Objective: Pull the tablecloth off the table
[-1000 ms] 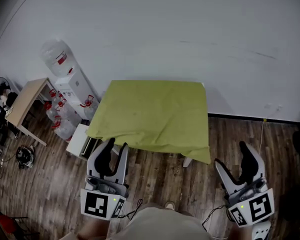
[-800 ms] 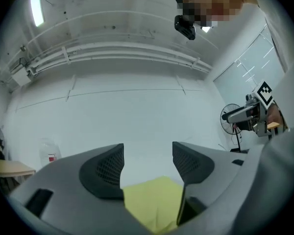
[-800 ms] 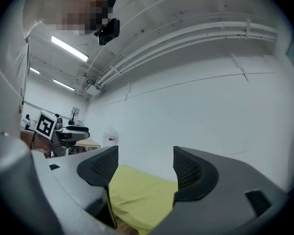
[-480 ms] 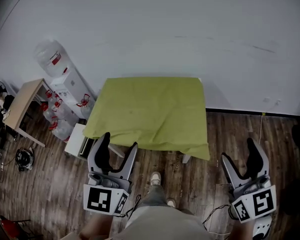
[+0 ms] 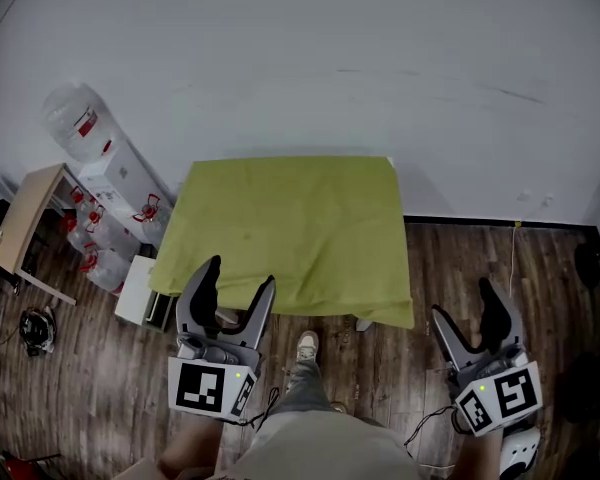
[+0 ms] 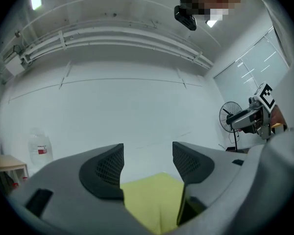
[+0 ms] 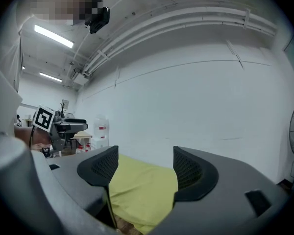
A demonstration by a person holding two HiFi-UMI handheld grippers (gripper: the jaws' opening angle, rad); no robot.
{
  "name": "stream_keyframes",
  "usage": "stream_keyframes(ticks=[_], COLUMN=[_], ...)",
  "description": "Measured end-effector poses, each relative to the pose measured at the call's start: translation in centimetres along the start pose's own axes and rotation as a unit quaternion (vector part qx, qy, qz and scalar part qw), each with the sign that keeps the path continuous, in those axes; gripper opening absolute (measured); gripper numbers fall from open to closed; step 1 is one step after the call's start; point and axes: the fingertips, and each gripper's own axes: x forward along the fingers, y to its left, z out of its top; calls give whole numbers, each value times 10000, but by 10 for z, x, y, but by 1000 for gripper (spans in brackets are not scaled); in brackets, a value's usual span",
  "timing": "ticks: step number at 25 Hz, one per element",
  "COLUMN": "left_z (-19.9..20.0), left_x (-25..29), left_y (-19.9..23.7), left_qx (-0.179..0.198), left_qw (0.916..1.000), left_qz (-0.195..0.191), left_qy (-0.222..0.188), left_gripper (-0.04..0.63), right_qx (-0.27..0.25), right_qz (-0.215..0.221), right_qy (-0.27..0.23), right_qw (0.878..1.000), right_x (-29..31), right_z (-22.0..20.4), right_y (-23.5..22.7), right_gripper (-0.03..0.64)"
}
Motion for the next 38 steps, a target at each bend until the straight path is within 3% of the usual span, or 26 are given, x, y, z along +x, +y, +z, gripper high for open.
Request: stream_keyframes(ticks=[9,17,20,24,28,34,38], left_z=[-62,-126,-164,-213,-253,-319,-346], left_x=[106,226,269,316,353,382,400], left_y=[46,78,83,81,74,55,53], left_qx=[-163,-395,-595,-597,-768,-1285,-1271], left_qw=[9975,9896,9823,9727,9613,9261,9209], left_qz=[-458,-1089,-1368,-1679,-1981,-2549,-2509], left_qy=[519,855,1136,1489,1754,2466,2701], left_gripper=[315,321,324,324,324,325,325], right_qx=[249,520,515,714,722,411,691], right_qz=[-188,-590,-809,-1104,-1242,-1231,-1129], right_qy=[410,794,922,1087,1536,1963,2247], right_qw=[9987,9937,9911,9853,9776,9719,9654], right_x=[116,237,278,323,362,404,427], right_z=[-26,-58,-75,-101,-140,-183,-220], right_y=[-26,-59,-73,-90,-104,-113,-121], right_gripper=[354,354,354,354,354,354,354])
